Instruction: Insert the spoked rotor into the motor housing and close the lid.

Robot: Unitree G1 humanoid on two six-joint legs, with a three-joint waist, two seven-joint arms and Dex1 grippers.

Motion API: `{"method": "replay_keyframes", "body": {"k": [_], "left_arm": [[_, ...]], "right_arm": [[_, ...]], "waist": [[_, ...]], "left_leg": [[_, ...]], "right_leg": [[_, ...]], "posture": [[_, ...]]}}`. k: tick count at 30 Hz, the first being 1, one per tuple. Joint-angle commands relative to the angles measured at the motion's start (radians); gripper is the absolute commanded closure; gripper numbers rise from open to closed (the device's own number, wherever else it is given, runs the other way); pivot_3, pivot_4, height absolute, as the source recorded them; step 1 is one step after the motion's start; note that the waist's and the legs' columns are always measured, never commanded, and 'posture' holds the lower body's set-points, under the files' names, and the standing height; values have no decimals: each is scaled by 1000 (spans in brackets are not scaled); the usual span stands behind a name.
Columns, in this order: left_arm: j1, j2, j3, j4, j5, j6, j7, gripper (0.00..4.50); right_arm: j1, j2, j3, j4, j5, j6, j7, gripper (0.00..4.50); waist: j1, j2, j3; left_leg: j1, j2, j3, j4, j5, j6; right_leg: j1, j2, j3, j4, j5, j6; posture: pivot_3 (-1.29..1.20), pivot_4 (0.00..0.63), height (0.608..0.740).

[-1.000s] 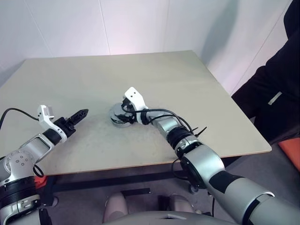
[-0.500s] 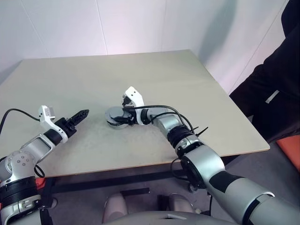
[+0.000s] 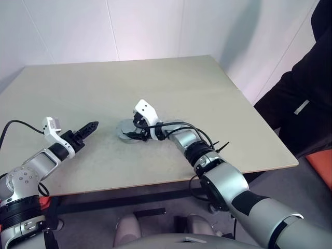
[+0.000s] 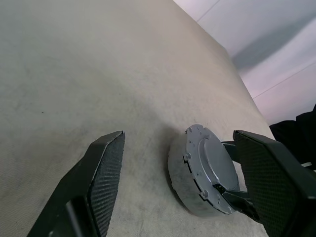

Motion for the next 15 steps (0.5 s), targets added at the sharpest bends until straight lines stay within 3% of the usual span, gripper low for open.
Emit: {"method": "replay_keyframes", "body": {"k": [1, 15], "left_arm": [[-20, 6, 9, -14, -2, -17, -11, 791], [-15, -4, 3, -24, -3, -12, -5, 791]], "right_arm": [[11, 32, 7, -25, -3, -6, 22, 1465], [0, 3, -1, -6, -23, -9, -5, 1465]], "waist": [[0, 0, 0], [1, 0, 0]], "left_leg": [[0, 0, 0, 0, 0, 0], [0, 0, 0, 0, 0, 0]], "right_leg": [[0, 0, 0, 0, 0, 0], [0, 0, 0, 0, 0, 0]], "posture": [[0, 0, 740], [0, 0, 740]]}}
